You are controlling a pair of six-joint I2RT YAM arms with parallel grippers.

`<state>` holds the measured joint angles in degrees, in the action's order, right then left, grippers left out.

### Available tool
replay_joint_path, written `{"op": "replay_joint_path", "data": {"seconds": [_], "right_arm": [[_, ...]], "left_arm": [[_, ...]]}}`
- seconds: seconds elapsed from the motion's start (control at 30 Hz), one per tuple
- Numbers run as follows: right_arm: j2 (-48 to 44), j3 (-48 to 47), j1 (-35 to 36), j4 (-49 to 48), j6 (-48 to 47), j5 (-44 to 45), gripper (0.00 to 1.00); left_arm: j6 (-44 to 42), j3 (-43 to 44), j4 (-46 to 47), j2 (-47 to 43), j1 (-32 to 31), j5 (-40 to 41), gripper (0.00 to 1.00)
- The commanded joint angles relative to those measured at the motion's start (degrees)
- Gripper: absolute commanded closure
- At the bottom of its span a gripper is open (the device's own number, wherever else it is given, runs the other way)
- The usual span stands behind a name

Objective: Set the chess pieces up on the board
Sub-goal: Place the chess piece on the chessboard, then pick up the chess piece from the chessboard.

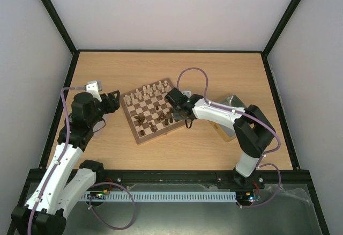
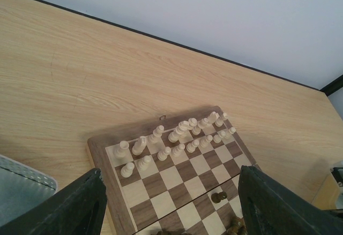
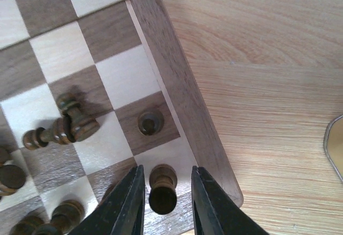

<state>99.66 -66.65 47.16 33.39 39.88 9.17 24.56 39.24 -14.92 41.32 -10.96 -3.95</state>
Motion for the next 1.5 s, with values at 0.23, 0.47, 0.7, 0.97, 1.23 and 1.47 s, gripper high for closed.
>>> {"op": "replay_joint_path", "data": {"seconds": [0.23, 0.47, 0.7, 0.97, 1.23, 1.47], "right_arm": [[-1.4, -8.0, -0.1, 0.7, -2.5, -0.5, 0.73], [5.6, -16.1, 0.6, -1.9, -5.3, -7.1, 0.7], [11.6, -21.2, 4.9, 2.2, -7.6, -7.4, 0.7], [13.1, -21.6, 9.8, 5.0, -11.0, -8.8, 0.74], [14.5, -20.5, 12.1, 5.5, -13.2, -12.7, 0.73], [16.6, -20.8, 12.6, 4.8, -13.5, -13.9, 0.73]], "left_arm": [[-0.6, -0.7, -0.3, -0.7, 0.2, 0.8, 0.31], [-0.6, -0.7, -0.3, -0.6, 0.2, 0.9, 0.31], [-0.6, -0.7, -0.3, -0.7, 0.1, 0.9, 0.3], [-0.7, -0.7, -0.3, -0.9, 0.0, 1.1, 0.3], [-0.7, -0.7, -0.3, -0.9, 0.0, 1.0, 0.31], [-0.7, -0.7, -0.3, -0.9, 0.0, 1.1, 0.31]]}}
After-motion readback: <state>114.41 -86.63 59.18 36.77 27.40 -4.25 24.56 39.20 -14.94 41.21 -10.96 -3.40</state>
